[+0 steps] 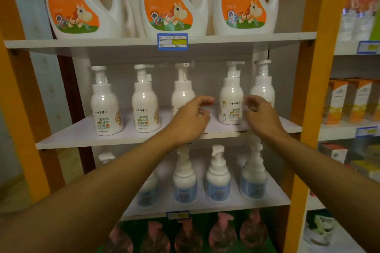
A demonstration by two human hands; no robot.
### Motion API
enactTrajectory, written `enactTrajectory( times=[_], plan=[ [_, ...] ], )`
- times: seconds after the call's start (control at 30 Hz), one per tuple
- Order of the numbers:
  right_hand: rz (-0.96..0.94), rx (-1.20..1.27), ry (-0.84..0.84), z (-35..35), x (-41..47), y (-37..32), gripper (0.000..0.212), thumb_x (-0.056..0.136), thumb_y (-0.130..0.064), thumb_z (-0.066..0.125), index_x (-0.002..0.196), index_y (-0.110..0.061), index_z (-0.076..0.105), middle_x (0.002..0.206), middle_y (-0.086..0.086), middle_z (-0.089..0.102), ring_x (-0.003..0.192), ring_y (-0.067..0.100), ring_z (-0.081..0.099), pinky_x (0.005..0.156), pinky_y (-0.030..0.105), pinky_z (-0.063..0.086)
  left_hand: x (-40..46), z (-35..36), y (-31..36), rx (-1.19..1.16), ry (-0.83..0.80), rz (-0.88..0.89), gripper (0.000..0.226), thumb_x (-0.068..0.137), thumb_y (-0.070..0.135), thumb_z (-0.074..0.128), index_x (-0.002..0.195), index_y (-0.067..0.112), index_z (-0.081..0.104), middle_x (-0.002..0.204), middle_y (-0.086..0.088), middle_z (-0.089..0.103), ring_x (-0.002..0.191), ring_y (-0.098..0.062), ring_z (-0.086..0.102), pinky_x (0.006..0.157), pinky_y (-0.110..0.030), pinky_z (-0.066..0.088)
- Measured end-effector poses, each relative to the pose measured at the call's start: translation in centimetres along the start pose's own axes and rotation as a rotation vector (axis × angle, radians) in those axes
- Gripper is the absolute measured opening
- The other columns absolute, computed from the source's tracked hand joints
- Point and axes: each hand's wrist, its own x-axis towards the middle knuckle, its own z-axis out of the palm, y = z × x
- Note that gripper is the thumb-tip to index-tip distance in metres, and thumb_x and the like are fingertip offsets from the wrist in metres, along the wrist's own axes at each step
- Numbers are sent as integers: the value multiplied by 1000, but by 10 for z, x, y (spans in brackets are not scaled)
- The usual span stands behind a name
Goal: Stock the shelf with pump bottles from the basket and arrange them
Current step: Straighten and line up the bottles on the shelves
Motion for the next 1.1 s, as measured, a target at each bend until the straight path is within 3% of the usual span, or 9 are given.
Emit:
enactTrajectory(
  times=[0.07,0.13,0.17,0.27,0.43,0.7,0.93,1.0,1.1],
  plan=[
    [26,-4,-118,0,4,3,45,94,-10,47,138,-20,40,140,4,48,127,23,47,101,40,42,10,19,10,18,-128,-65,52,93,9,43,141,23,32,142,-5,45,98,-9,51,88,-23,50],
    [11,-19,-185,2,9,4,45,90,-6,49,131,-23,45,135,3,54,122,23,52,99,41,46,21,33,19,29,-155,-126,54,94,9,43,144,17,25,144,-6,42,87,-5,46,66,-7,42],
    [12,-16,-199,2,11,3,42,88,-4,50,126,-23,48,130,3,58,117,23,56,95,41,49,26,38,21,21,-148,-156,53,94,9,44,143,14,26,143,-8,42,90,-8,45,59,-7,38],
    [30,47,-211,1,16,4,39,87,-3,49,120,-22,53,123,3,63,110,24,61,92,42,52,37,49,19,-14,-144,-220,48,91,3,44,138,7,33,136,-12,49,110,-21,52,75,-21,42],
    [10,99,-227,-4,11,9,48,91,0,45,135,-21,47,134,-1,54,122,20,52,104,45,44,38,44,6,-60,-109,-256,46,92,0,42,137,11,39,133,-8,56,121,-25,53,102,-36,42],
    [-1,141,-263,-2,7,10,53,89,3,48,135,-23,47,136,-1,52,125,20,50,105,47,43,37,30,-4,-197,-51,-341,50,86,-12,43,134,3,43,132,-13,56,120,-26,56,103,-37,44],
    [-28,136,-279,-8,1,10,50,90,0,50,133,-24,48,136,-2,52,124,20,51,105,46,44,35,30,-11,-194,-17,-341,45,87,-1,49,130,11,47,129,-8,59,114,-23,58,102,-42,46],
    [-30,136,-259,-10,1,13,48,90,-3,52,132,-25,49,136,-3,52,124,19,51,105,46,43,30,31,-8,-101,12,-295,44,90,10,48,133,15,44,129,-4,57,113,-23,57,99,-43,48],
    [-32,113,-31,-25,3,17,32,92,-14,53,121,-26,57,126,0,57,113,21,57,97,44,50,18,36,7,-7,193,-69,40,91,11,49,130,18,46,127,1,53,112,-17,55,95,-31,48]
  ],
)
